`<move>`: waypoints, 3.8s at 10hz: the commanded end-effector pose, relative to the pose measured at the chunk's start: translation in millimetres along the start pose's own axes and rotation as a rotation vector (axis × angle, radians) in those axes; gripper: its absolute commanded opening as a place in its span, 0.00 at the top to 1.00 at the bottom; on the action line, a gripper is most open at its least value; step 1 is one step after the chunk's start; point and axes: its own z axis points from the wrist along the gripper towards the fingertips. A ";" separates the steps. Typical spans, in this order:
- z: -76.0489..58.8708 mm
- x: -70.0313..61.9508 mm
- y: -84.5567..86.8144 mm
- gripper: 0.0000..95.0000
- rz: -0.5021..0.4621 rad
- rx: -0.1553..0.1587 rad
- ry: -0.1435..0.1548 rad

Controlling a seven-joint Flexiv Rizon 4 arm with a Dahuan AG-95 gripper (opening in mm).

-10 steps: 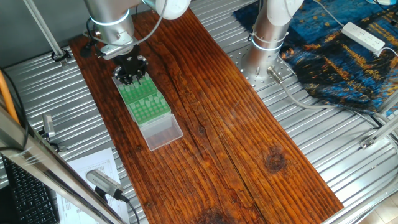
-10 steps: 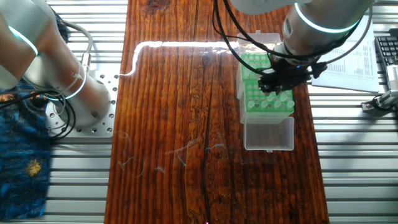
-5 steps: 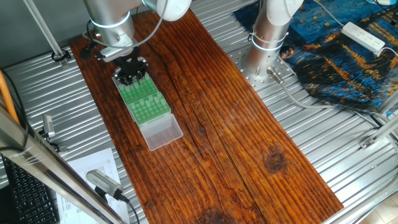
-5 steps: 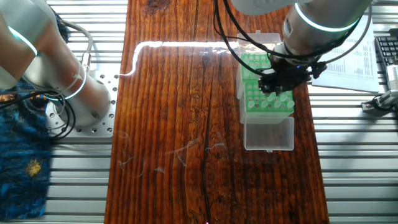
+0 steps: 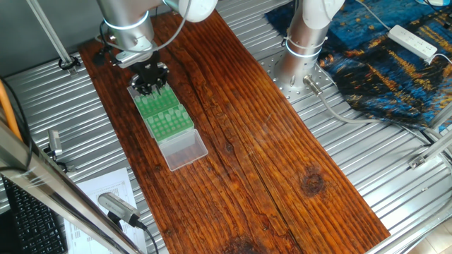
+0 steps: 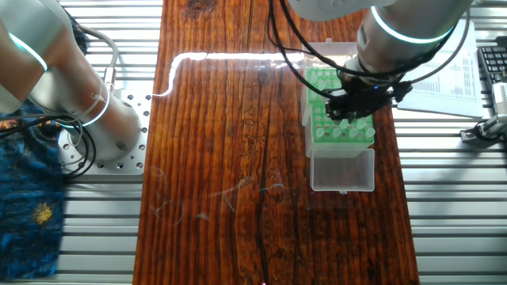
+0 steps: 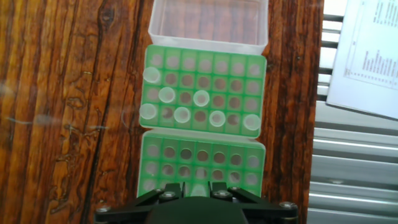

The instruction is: Transfer all large pipette tips from one holder to another

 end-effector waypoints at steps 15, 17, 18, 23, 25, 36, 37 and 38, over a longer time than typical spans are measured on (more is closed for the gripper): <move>8.2 0.2 -3.3 0.80 0.047 0.017 -0.005; 8.1 0.5 -3.1 0.80 0.067 0.018 0.000; 8.6 0.5 -3.2 0.80 0.072 0.019 0.001; 9.6 4.1 -1.1 0.80 0.079 0.024 0.004; 10.0 4.3 -1.1 0.80 0.082 0.024 0.002; 6.7 3.5 -2.3 1.00 0.111 0.020 0.005; 5.3 3.5 -3.9 1.00 0.109 0.020 0.007; 3.7 3.4 -5.6 1.00 0.109 0.019 0.007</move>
